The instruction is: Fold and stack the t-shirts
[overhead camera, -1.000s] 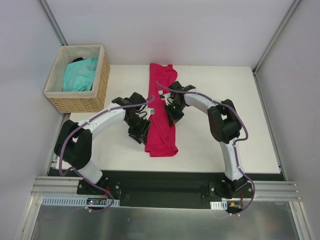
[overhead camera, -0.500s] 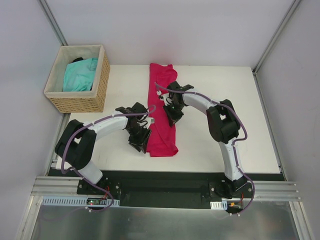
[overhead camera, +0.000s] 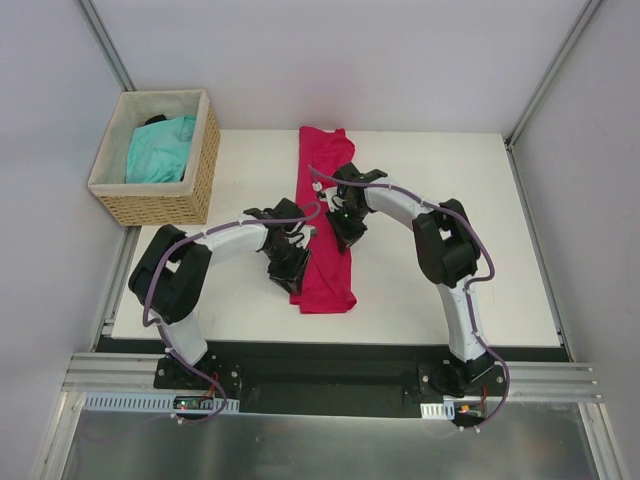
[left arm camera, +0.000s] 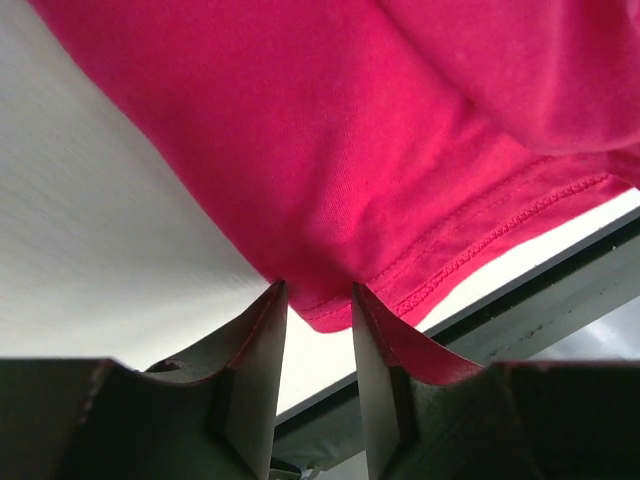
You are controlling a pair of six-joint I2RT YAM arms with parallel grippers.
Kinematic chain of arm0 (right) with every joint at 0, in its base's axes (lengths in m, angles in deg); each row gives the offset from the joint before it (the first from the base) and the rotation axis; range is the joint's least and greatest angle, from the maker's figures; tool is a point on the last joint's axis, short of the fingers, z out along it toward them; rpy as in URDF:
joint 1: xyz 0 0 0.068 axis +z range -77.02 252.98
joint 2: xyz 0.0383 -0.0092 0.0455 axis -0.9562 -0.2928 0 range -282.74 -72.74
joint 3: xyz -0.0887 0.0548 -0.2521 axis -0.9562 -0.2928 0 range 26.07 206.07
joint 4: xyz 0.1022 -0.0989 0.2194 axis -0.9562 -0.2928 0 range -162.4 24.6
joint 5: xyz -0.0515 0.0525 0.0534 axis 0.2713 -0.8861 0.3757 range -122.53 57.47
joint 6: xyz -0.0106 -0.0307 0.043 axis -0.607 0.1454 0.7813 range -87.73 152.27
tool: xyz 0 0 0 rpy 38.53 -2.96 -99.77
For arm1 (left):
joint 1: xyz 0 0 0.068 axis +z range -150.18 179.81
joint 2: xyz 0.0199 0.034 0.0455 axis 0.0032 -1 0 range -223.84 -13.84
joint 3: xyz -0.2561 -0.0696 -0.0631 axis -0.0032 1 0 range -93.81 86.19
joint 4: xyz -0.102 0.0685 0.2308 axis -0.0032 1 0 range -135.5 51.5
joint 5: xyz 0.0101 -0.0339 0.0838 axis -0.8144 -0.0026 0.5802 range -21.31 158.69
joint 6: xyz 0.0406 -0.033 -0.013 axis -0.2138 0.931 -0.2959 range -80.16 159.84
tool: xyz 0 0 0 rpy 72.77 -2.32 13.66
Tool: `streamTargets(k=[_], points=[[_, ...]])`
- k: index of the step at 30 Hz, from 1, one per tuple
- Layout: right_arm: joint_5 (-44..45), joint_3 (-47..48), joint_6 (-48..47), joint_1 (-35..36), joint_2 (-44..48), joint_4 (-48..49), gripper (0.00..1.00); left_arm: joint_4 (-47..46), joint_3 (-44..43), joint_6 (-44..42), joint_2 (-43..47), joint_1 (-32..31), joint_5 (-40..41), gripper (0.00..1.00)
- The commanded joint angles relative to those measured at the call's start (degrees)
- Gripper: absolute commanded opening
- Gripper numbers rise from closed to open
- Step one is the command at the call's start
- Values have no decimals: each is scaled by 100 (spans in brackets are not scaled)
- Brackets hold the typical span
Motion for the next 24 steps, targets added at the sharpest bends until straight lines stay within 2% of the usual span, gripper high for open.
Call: streamTargets(k=[1,7,9,10,11,12,18,24], points=[[286,113,-172,28,66,-282,1,23,-218,40,-246,-74,-98,31],[312,140,-189,36,57,-300,1,102,-218,23,-308,-91,-90,25],[321,157,-181,36,48,-300,1,155,-200,23,-326,-91,-72,18],[312,166,-181,37,48,-308,1,181,-192,23,-326,-91,-63,8],[312,166,-189,37,39,-309,1,190,-183,14,-309,-91,-46,2],[312,183,-189,37,31,-309,1,216,-157,22,-300,-91,-11,0],[303,254,-189,28,-13,-344,1,339,-139,49,-169,-91,59,0],[277,368,-189,45,-110,-396,1,839,-270,58,122,-91,174,0]])
